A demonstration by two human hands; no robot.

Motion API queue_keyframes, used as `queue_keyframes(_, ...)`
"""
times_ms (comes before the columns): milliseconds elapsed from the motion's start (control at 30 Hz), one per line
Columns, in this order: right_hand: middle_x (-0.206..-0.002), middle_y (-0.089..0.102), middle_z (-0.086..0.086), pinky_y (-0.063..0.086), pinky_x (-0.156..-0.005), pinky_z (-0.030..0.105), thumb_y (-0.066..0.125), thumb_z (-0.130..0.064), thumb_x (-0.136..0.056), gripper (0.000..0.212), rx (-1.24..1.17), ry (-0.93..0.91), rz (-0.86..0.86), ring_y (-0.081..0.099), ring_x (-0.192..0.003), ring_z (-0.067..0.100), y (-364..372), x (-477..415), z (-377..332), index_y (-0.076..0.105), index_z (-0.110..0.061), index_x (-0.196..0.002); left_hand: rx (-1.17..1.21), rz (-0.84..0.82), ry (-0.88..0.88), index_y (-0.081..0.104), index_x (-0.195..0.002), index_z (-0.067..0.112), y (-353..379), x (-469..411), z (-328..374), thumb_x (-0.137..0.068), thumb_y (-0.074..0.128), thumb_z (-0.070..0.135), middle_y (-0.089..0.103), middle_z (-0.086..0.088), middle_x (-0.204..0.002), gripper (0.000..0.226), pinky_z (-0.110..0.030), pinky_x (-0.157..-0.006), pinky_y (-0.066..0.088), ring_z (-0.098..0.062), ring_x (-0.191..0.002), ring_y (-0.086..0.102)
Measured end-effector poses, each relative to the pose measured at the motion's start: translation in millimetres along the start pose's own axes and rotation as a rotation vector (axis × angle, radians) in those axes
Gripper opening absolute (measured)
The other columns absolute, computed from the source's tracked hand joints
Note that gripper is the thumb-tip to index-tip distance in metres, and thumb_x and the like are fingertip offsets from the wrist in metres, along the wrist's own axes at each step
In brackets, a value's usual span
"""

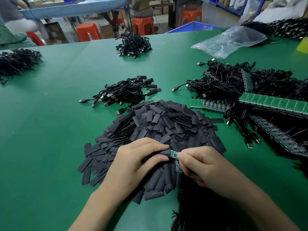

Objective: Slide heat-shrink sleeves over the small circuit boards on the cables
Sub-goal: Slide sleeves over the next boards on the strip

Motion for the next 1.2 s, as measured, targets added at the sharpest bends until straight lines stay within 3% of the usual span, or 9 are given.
queue_keyframes(167, -0.048, 0.042, -0.012, 0.029, -0.048, 0.012, 0.050, -0.027, -0.107, 0.045, 0.110, -0.072, 0.070, 0.036, -0.043, 0.004, 2.6, -1.5, 3.2, 0.052, -0.013, -0.065, -0.016, -0.019, 0.005, 0.079, -0.107, 0.019, -0.5, -0.3, 0.6, -0.087, 0.077, 0.030, 0.072, 0.014, -0.103, 0.023, -0.016, -0.088, 0.052, 0.004, -0.099, 0.067)
queue_keyframes(400, -0.051, 0.038, -0.004, 0.029, -0.045, 0.022, 0.049, -0.032, -0.106, 0.045, -0.001, -0.023, -0.041, 0.033, -0.044, 0.012, -1.7, -0.4, 2.5, 0.053, -0.016, -0.064, 0.059, -0.065, 0.039, 0.079, -0.109, 0.017, -3.9, -1.1, 1.8, -0.089, 0.078, 0.021, 0.072, 0.013, -0.106, 0.021, -0.018, -0.089, 0.052, -0.002, -0.101, 0.069)
queue_keyframes(867, -0.051, 0.039, -0.003, 0.029, -0.041, 0.016, 0.048, -0.041, -0.100, 0.044, -0.076, 0.023, -0.146, 0.032, -0.038, 0.009, -4.9, 0.8, 1.0, 0.055, -0.012, -0.068, 0.065, -0.108, 0.102, 0.077, -0.109, 0.019, -3.3, -0.9, 0.9, -0.091, 0.077, 0.023, 0.072, 0.015, -0.105, 0.018, -0.016, -0.086, 0.052, 0.002, -0.096, 0.068)
queue_keyframes(1200, -0.053, 0.038, 0.001, 0.028, -0.041, 0.016, 0.048, -0.040, -0.100, 0.044, -0.077, 0.029, -0.149, 0.031, -0.039, 0.010, -5.6, 1.1, -0.9, 0.054, -0.010, -0.068, 0.205, -0.130, -0.004, 0.080, -0.101, 0.018, -6.8, -3.7, 1.0, -0.085, 0.081, 0.025, 0.076, 0.017, -0.098, 0.017, -0.017, -0.082, 0.053, -0.004, -0.091, 0.072)
Point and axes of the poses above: each hand's wrist, its own x-axis away from the middle knuckle, its own y-axis out of the palm, z = x × y, the point moved 2 cm from there along -x, towards the middle knuckle
